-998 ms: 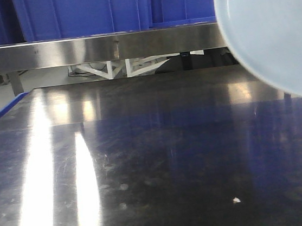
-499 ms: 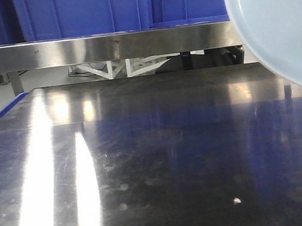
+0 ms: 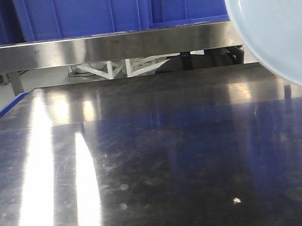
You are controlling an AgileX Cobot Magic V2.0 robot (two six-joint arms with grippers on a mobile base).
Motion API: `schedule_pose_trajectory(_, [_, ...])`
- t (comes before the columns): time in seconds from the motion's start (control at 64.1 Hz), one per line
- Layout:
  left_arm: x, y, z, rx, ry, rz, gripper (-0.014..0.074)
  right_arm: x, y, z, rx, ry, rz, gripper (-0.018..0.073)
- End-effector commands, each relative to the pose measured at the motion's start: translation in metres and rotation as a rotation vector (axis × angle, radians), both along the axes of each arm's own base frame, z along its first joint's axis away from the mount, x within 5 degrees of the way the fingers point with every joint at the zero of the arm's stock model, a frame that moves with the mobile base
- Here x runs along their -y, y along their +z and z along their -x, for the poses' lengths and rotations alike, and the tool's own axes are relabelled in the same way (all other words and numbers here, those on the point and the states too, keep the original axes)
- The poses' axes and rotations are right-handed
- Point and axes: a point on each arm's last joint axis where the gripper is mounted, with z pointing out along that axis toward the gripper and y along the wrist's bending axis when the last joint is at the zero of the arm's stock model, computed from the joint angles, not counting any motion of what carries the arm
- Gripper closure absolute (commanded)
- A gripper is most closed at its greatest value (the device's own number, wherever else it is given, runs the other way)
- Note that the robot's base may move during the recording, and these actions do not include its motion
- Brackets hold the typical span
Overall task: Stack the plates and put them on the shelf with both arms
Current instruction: 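Hold the plate stack in the right gripper while the base turns away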
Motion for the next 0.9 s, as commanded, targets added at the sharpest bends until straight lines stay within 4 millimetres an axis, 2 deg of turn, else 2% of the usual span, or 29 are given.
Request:
schedule_pose_trajectory(0.0, [-0.0018, 0.017, -0.0002, 0.098, 0.02, 0.022, 0.0516, 0.0015, 0.019, 0.0006, 0.121, -0.017, -0.015, 0.0519])
schedule_pose_trajectory(0.889, [-0.0018, 0.017, -0.0002, 0.098, 0.02, 0.022, 0.0516, 0.0015, 0.019, 0.0006, 0.121, -0.017, -0.015, 0.0519])
